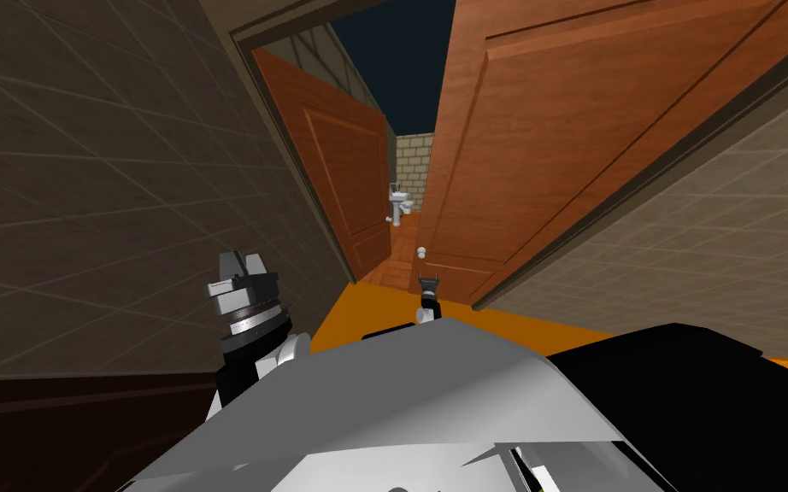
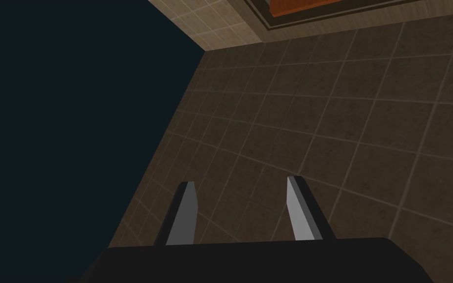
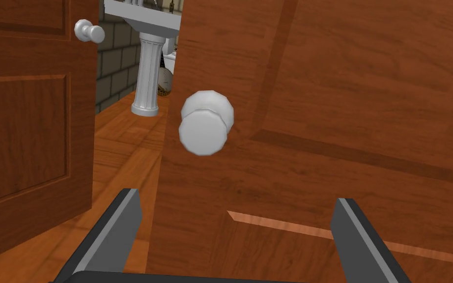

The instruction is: Push the door open

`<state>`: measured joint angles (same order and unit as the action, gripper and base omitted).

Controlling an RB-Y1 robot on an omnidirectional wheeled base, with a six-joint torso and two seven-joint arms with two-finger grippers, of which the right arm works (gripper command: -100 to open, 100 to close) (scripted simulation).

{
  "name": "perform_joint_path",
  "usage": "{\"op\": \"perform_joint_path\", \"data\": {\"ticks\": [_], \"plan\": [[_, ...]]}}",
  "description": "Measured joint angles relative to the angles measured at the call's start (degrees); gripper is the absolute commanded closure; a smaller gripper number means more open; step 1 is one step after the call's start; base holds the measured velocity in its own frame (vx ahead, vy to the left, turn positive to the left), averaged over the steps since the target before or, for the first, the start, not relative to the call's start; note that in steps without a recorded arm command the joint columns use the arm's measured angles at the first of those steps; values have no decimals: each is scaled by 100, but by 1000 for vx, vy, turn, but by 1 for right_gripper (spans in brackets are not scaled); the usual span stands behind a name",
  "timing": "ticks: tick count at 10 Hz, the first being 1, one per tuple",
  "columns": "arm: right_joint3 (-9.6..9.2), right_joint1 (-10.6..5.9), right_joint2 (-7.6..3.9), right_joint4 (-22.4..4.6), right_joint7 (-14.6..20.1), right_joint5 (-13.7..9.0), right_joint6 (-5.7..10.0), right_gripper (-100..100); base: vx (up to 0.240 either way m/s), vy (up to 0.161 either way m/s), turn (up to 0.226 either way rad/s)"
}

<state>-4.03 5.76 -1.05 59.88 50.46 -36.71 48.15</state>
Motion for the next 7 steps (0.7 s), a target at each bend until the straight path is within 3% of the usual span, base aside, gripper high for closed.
{"op": "perform_joint_path", "data": {"ticks": [7], "plan": [[-24,-314,302,-929,708,-373,361,-100,94,-69,84]]}}
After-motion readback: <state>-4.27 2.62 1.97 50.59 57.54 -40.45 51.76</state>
